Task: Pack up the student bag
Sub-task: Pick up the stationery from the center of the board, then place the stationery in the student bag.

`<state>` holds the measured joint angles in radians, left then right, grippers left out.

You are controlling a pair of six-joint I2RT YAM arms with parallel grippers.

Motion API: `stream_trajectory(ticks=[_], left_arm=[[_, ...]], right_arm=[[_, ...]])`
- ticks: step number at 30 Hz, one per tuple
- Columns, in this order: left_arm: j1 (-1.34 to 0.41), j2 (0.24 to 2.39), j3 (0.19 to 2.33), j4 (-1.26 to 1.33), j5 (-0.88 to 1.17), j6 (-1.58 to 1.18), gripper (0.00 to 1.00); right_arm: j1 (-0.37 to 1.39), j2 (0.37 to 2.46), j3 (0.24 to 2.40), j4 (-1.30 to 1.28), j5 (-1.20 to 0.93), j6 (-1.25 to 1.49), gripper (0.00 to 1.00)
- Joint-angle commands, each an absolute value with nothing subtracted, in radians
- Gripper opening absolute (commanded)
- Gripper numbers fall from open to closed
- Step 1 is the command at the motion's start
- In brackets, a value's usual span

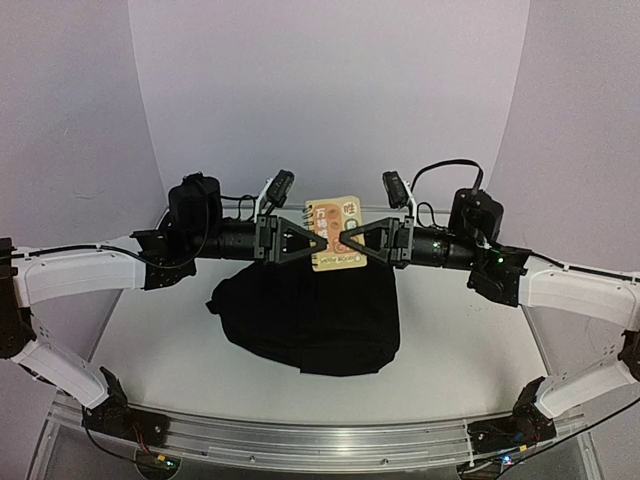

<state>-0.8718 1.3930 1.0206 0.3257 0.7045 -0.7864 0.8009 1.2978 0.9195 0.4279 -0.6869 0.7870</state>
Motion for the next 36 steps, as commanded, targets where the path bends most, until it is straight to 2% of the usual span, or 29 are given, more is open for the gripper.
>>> stream_trajectory(ticks=[1, 2, 4, 6, 10, 14, 16, 21, 30, 36], left_arm=[[-0.872, 1.380, 1.034, 0.296, 0.591, -0.806, 0.03], [-0.870, 1.369, 1.033, 0.252, 0.541, -0.799, 0.01], [-0.857, 1.337, 1.027, 0.167, 0.456, -0.793, 0.00], [-0.831, 1.302, 1.018, 0.088, 0.394, -0.803, 0.00], [-0.746, 1.237, 0.974, 0.009, 0.370, -0.835, 0.00], [-0.662, 1.176, 0.934, -0.073, 0.365, -0.847, 0.00], [-0.639, 1.154, 0.919, -0.100, 0.356, -0.841, 0.00], [-0.605, 1.123, 0.883, -0.125, 0.357, -0.838, 0.00], [-0.595, 1.128, 0.843, -0.099, 0.391, -0.851, 0.00], [-0.595, 1.135, 0.835, -0.092, 0.404, -0.854, 0.00]], right_arm=[[0.806, 1.313, 0.961, 0.362, -0.605, 0.729, 0.35], [0.808, 1.312, 0.971, 0.326, -0.569, 0.712, 0.48], [0.811, 1.310, 0.989, 0.244, -0.479, 0.689, 0.64], [0.817, 1.315, 1.019, 0.138, -0.357, 0.667, 0.73], [0.840, 1.373, 1.109, -0.104, -0.091, 0.651, 0.82], [0.884, 1.468, 1.211, -0.291, 0.139, 0.655, 0.80], [0.905, 1.519, 1.256, -0.334, 0.193, 0.661, 0.75], [0.943, 1.653, 1.376, -0.393, 0.253, 0.652, 0.63], [0.970, 1.861, 1.578, -0.465, 0.343, 0.621, 0.61], [0.972, 1.982, 1.713, -0.565, 0.413, 0.630, 0.54]])
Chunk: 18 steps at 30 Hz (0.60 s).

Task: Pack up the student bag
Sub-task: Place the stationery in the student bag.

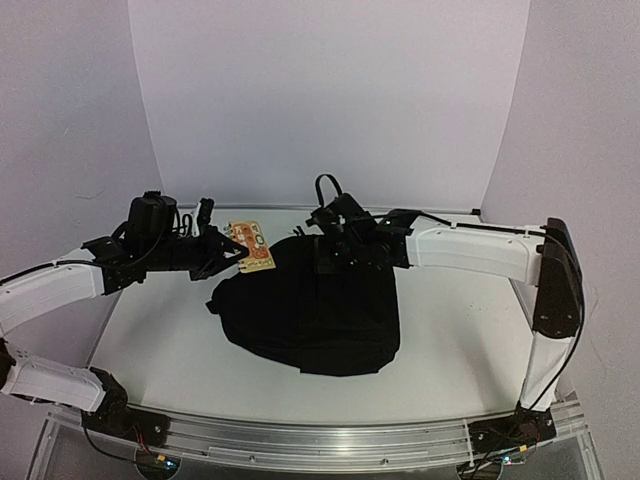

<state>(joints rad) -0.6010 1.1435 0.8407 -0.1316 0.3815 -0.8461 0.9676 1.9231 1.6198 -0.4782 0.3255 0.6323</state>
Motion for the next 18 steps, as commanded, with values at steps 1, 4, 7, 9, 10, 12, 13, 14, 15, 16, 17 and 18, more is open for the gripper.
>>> stream_trajectory(ticks=[1, 4, 7, 9, 10, 12, 13, 14, 15, 16, 17, 18], left_arm=[[-0.595, 1.136, 0.834, -0.091, 0.407, -0.854, 0.00], [-0.594, 1.146, 0.834, -0.090, 0.415, -0.852, 0.00], [-0.594, 1.170, 0.847, -0.089, 0.445, -0.837, 0.00], [-0.595, 1.197, 0.863, -0.086, 0.463, -0.829, 0.00], [-0.595, 1.215, 0.872, -0.082, 0.478, -0.828, 0.00], [-0.596, 1.252, 0.892, -0.062, 0.509, -0.829, 0.00], [-0.600, 1.270, 0.902, -0.051, 0.528, -0.831, 0.00], [-0.606, 1.293, 0.915, -0.038, 0.542, -0.834, 0.00], [-0.616, 1.314, 0.929, -0.029, 0.554, -0.834, 0.00], [-0.625, 1.334, 0.945, -0.020, 0.565, -0.832, 0.00], [-0.634, 1.353, 0.961, -0.008, 0.578, -0.832, 0.00], [-0.646, 1.370, 0.974, 0.009, 0.590, -0.835, 0.00]], right_arm=[[0.972, 1.996, 1.727, -0.575, 0.419, 0.629, 0.54], [0.976, 2.028, 1.762, -0.622, 0.462, 0.642, 0.42], [0.978, 2.020, 1.758, -0.647, 0.500, 0.661, 0.26], [0.978, 2.002, 1.745, -0.647, 0.512, 0.670, 0.16], [0.978, 1.993, 1.741, -0.647, 0.517, 0.673, 0.11], [0.977, 1.975, 1.736, -0.646, 0.523, 0.681, 0.04], [0.977, 1.966, 1.735, -0.647, 0.521, 0.683, 0.03], [0.978, 1.954, 1.735, -0.647, 0.515, 0.685, 0.03], [0.978, 1.942, 1.733, -0.646, 0.504, 0.685, 0.02], [0.977, 1.930, 1.732, -0.646, 0.494, 0.687, 0.01], [0.976, 1.919, 1.732, -0.646, 0.483, 0.689, 0.00], [0.975, 1.910, 1.731, -0.645, 0.473, 0.689, 0.00]])
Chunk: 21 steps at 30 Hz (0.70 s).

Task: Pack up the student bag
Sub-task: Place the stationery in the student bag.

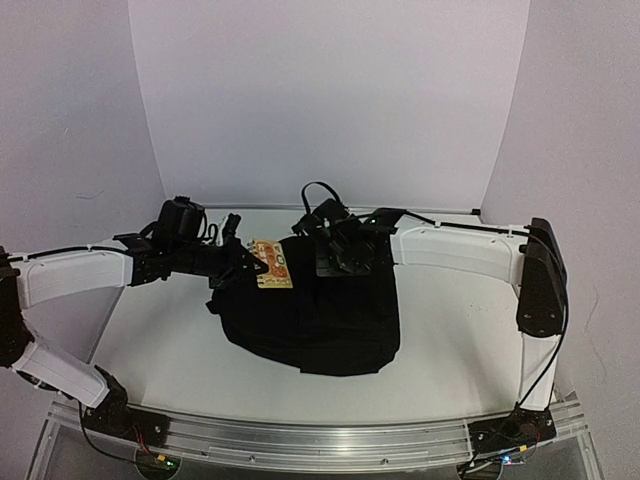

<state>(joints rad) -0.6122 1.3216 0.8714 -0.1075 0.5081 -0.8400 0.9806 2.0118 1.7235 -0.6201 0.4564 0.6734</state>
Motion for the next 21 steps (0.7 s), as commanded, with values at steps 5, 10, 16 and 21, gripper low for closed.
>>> stream_trajectory(ticks=[5, 10, 16, 21], left_arm=[[-0.703, 1.440, 1.034, 0.102, 0.631, -0.842, 0.00], [-0.731, 1.526, 1.072, 0.140, 0.653, -0.837, 0.00], [-0.733, 1.596, 1.141, -0.049, 0.511, -0.730, 0.00], [-0.733, 1.598, 1.136, -0.084, 0.440, -0.704, 0.00]], right_arm=[[0.964, 1.866, 1.702, -0.629, 0.415, 0.690, 0.00], [0.955, 1.833, 1.669, -0.591, 0.363, 0.689, 0.00], [0.952, 1.812, 1.653, -0.565, 0.319, 0.683, 0.00], [0.950, 1.796, 1.641, -0.550, 0.300, 0.679, 0.00]])
